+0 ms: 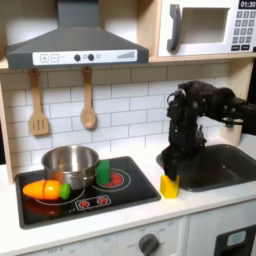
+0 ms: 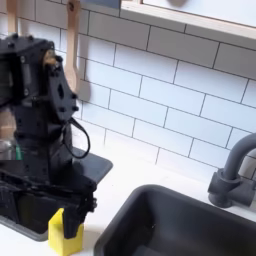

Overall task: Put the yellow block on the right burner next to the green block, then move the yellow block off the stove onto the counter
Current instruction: 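Put the yellow block on the right burner next to the green block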

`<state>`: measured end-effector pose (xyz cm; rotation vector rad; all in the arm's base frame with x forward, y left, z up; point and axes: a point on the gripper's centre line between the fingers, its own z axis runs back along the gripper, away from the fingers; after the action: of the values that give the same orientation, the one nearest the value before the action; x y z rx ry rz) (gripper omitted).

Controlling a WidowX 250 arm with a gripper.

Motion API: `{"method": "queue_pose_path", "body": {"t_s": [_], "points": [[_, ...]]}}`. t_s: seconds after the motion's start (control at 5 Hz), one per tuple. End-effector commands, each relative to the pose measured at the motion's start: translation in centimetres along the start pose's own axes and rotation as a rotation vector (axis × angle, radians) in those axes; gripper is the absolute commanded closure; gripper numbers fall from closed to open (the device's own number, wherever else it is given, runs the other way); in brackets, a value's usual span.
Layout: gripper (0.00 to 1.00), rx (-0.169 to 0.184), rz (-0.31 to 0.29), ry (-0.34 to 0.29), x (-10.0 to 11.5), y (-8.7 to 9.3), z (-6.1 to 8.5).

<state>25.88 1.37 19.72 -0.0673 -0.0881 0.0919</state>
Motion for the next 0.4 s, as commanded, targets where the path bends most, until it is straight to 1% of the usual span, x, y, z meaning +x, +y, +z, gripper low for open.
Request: {"method": "queue_pose_path", "body": {"t_s": [0.0, 0.2], "points": [[0.00, 0.065, -0.101, -0.012, 1.09, 0.28, -0.95], [0.00, 0.065, -0.117, -0.006, 1.36, 0.15, -1.31]]}}
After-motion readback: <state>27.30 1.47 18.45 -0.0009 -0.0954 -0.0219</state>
